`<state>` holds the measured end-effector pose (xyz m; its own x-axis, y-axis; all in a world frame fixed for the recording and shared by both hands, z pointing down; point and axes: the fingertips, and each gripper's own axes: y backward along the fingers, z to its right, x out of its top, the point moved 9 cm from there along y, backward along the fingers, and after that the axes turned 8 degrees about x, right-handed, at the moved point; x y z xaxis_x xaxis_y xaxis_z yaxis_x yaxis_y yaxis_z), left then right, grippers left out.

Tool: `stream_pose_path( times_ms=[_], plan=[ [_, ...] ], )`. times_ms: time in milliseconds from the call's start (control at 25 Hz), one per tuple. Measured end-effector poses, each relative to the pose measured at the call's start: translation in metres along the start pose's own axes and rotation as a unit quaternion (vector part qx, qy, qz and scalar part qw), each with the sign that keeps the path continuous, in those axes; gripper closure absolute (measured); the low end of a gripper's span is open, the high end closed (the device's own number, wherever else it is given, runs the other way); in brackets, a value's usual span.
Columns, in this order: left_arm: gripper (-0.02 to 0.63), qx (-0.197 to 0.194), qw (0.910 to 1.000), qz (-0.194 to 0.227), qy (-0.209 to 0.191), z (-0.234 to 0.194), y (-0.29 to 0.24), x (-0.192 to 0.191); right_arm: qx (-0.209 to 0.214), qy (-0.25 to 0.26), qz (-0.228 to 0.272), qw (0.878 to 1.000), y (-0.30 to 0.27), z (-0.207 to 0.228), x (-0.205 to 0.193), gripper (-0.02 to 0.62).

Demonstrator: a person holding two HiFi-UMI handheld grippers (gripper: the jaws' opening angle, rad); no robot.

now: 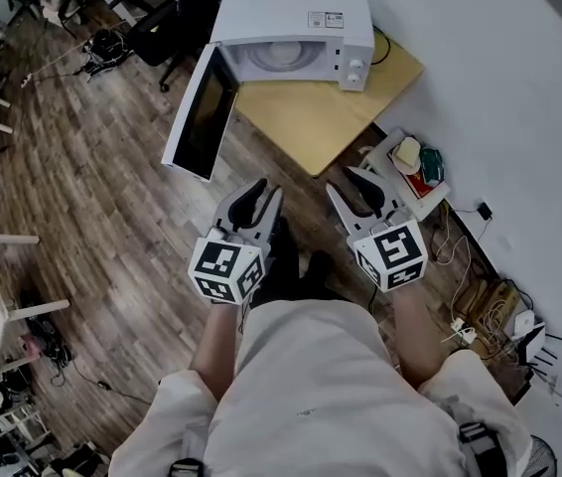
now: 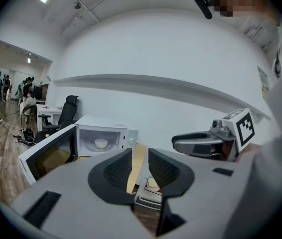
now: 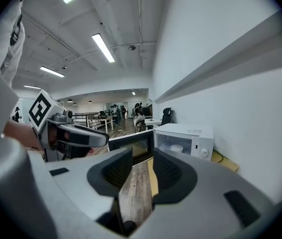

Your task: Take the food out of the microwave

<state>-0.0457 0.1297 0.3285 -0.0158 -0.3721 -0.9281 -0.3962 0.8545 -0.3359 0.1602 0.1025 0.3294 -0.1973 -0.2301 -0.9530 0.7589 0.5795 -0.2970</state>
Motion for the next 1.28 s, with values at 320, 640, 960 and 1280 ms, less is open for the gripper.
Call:
stream_pose_path(
  times_ms=[320,640,960,1280],
  plan=[
    [0.512,-0.013,0.9999,-0.005,-0.002,-0.007,-0.026,0.005,-0.004,0.002,-0.006,1.0,-0.015,0.016,0.004,0.473],
    [0.512,-0.029,0.9996,0.0,0.001,-0.032,-0.066,0.02,-0.017,0.009,-0.021,1.0,-0.048,0.044,0.014,0.472],
    [0.512,-0.048,0.9988,-0.001,0.001,-0.071,-0.112,0.041,-0.018,0.03,-0.039,0.999,-0.107,0.075,0.039,0.472],
    [0.512,-0.058,0.9983,0.0,0.006,-0.117,-0.146,0.055,-0.018,0.053,-0.063,0.996,-0.166,0.093,0.053,0.472]
  ],
)
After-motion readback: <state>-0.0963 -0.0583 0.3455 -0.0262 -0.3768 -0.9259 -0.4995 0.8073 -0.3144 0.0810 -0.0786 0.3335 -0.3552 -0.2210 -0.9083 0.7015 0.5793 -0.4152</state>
